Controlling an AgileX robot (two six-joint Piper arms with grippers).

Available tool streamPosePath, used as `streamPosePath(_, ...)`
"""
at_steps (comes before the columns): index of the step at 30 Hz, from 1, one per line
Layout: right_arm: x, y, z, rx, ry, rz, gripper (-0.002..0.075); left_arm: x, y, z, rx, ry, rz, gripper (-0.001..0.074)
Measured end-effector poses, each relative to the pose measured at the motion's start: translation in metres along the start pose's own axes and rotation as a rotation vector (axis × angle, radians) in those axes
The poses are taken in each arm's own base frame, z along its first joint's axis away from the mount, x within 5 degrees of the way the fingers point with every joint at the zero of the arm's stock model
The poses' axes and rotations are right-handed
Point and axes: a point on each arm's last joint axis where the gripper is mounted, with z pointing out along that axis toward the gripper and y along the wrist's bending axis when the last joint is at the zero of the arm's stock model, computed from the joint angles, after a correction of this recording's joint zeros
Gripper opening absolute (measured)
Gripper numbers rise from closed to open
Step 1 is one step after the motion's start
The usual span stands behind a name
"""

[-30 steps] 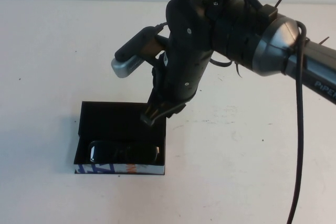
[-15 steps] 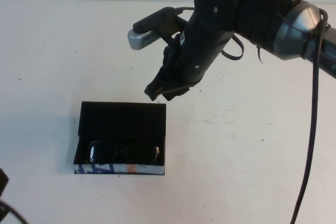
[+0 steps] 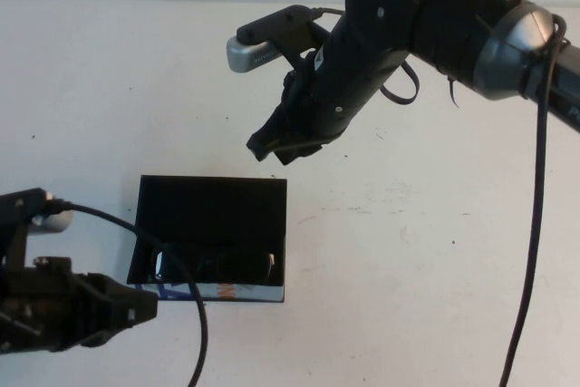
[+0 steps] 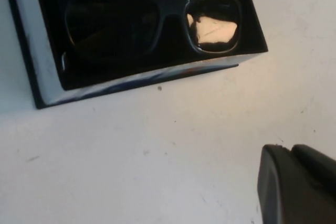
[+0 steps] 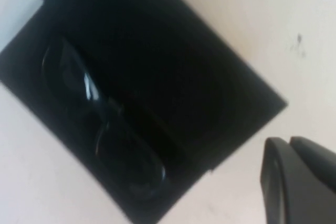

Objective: Return glasses to glasses case
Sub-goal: Close the glasses case

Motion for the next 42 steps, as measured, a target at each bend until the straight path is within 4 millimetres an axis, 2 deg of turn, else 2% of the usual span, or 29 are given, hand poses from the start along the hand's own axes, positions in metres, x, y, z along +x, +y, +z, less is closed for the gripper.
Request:
streamPosePath(9, -0.022, -0.011, 0.015, -0.046, -0.077, 0.052, -0.0011, -0.003, 0.033, 0.056, 0.089, 0.091, -0.025, -0.0004)
streamPosePath(17, -0.031, -0.026, 0.025, -0.090, -0.068, 0.073, -0.0011, -0.003, 0.053, 0.084, 0.102, 0.069, -0.059, -0.0004)
streamPosePath(25, -0.031, -0.030, 0.047, -0.106, -0.057, 0.093, -0.0011, -0.001, 0.064, 0.095, 0.077, 0.060, -0.080, -0.0004)
streamPosePath(35, -0.029, -0.038, 0.091, -0.119, -0.076, 0.141, -0.0011, -0.002, 0.064, 0.097, 0.085, 0.053, -0.080, -0.0004)
streamPosePath(42, -0.022, -0.034, 0.098, -0.181, 0.000, 0.141, -0.0011, -0.002, 0.064, 0.097, 0.085, 0.052, -0.082, -0.0004)
